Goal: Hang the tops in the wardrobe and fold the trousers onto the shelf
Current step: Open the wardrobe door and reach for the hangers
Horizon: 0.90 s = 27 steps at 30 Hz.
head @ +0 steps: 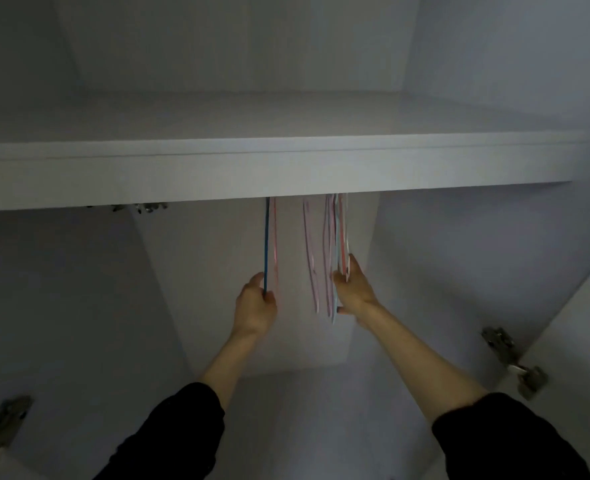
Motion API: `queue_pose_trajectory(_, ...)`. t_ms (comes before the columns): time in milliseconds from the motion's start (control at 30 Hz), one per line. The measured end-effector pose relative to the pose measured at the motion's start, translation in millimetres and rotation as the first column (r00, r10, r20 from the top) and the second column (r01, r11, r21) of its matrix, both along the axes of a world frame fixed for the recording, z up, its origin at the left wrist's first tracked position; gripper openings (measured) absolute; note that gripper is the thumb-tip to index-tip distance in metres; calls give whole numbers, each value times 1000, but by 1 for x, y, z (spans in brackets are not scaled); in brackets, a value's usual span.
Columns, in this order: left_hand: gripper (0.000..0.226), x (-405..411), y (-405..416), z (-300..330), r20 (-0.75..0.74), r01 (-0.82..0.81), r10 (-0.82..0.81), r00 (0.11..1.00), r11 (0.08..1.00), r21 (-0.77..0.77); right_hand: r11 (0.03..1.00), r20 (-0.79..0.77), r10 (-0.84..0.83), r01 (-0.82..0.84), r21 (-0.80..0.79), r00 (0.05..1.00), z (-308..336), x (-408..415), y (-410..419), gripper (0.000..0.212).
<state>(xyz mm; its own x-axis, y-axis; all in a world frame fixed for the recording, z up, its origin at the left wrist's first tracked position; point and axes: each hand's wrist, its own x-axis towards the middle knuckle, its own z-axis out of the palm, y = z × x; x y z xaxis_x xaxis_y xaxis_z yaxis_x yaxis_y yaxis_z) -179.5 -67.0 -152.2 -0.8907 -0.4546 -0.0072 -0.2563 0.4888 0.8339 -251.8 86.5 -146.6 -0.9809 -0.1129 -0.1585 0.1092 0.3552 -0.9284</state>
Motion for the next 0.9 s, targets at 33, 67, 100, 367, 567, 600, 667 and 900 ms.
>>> queue_pose_trajectory(33, 42, -1, 1, -2, -11, -9, 9, 1000, 1000, -5, 1000, 1, 7, -7, -27, 1000, -2, -2, -2, 57)
queue_pose_trajectory(67, 40, -2, 1, -5, -9, -11, 11, 1000, 1000, -1, 998, 3, 20, -20, -54, 1000, -5, -4, -4, 56)
queue_pose_trajectory(100, 38, -2, 1, -8, -6, -15, 15, 1000, 1000, 4, 997, -5, 43, -43, -62, 999, -8, -5, -7, 56)
queue_pose_trajectory(367, 27, 15, -18, -7, -72, -79, 76, 995, 996, -38, 933, -33, 349, -344, 105, 937, -2, 12, -63, 56)
queue_pose_trajectory(567, 30, 31, -42, -10, -64, -62, 58, 996, 996, -70, 818, -25, 568, -561, 125, 823, 4, 33, -99, 56)
queue_pose_trajectory(600, 33, 33, -44, -11, -71, -43, 38, 997, 997, -60, 808, -20, 579, -571, 142, 815, 5, 33, -99, 59)
queue_pose_trajectory(667, 36, 39, -47, -13, -95, -22, 20, 995, 1000, -15, 807, -32, 579, -567, 167, 815, 6, 36, -95, 64)
queue_pose_trajectory(900, 44, 74, -40, -22, 24, -25, 24, 999, 999, 24, 813, -72, 523, -471, 341, 849, 4, 60, -47, 66)
